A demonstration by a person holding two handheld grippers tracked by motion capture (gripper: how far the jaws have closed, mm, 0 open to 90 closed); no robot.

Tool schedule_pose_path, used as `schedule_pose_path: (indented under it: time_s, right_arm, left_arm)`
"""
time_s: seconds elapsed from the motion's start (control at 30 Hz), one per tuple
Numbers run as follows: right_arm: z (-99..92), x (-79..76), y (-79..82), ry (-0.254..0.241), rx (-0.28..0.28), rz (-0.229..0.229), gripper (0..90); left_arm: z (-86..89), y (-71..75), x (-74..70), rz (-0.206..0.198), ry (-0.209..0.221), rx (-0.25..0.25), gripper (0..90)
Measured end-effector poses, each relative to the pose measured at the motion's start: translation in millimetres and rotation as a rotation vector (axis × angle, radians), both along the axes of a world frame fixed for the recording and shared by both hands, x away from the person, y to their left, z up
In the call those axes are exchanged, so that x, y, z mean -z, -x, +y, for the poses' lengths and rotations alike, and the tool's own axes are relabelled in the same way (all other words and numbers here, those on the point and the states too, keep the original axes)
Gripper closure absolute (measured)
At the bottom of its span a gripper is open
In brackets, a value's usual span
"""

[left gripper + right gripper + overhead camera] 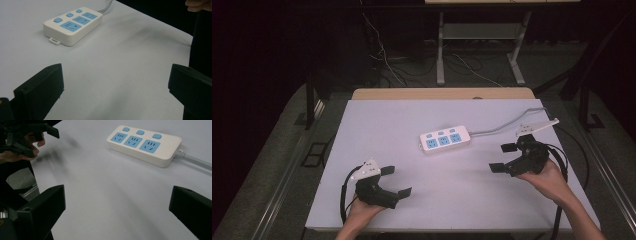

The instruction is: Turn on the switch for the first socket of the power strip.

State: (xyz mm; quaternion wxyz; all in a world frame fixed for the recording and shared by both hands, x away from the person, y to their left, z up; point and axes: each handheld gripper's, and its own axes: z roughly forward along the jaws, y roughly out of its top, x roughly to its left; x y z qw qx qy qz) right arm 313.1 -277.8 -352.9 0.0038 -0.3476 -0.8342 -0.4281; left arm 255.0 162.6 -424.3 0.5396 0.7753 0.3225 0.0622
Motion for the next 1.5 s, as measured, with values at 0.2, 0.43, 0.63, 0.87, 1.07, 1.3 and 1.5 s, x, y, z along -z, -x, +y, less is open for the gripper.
schedule_pose_path:
  time_s: [0.2,0.43,0.63,0.87,1.07,1.3,1.5]
  right_arm:
    - [3.0,-5.7,-7.7,0.009,-0.009,-0.002,0.1]
    - [8.0,-15.9,-18.2,0.019,-0.019,-0.010,0.1]
    - [14.1,-20.6,-27.4,0.027,-0.027,-0.008,0.1]
    - [19.6,-20.3,-38.9,0.037,-0.032,0.008,0.1]
    - [23.2,-20.3,-46.7,0.040,-0.030,0.018,0.1]
    - [29.8,-21.5,-56.2,0.035,-0.034,0.020,0.1]
    - [40.1,-26.8,-65.5,0.033,-0.041,0.014,0.1]
  left_arm:
    - [0.0,-0.4,0.4,0.003,-0.001,-0.001,0.0]
    - [0.1,-0.3,0.2,0.002,0.004,-0.001,0.0]
    - [0.7,-0.5,0.1,0.000,0.003,-0.001,0.0]
    - [1.0,-0.8,0.3,0.007,0.010,-0.001,0.0]
    - [1.0,-0.8,0.2,0.007,0.010,0.000,0.0]
    - [1.1,-0.8,0.2,0.006,0.010,-0.002,0.0]
    - [1.1,-0.7,0.2,0.007,0.010,-0.002,0.0]
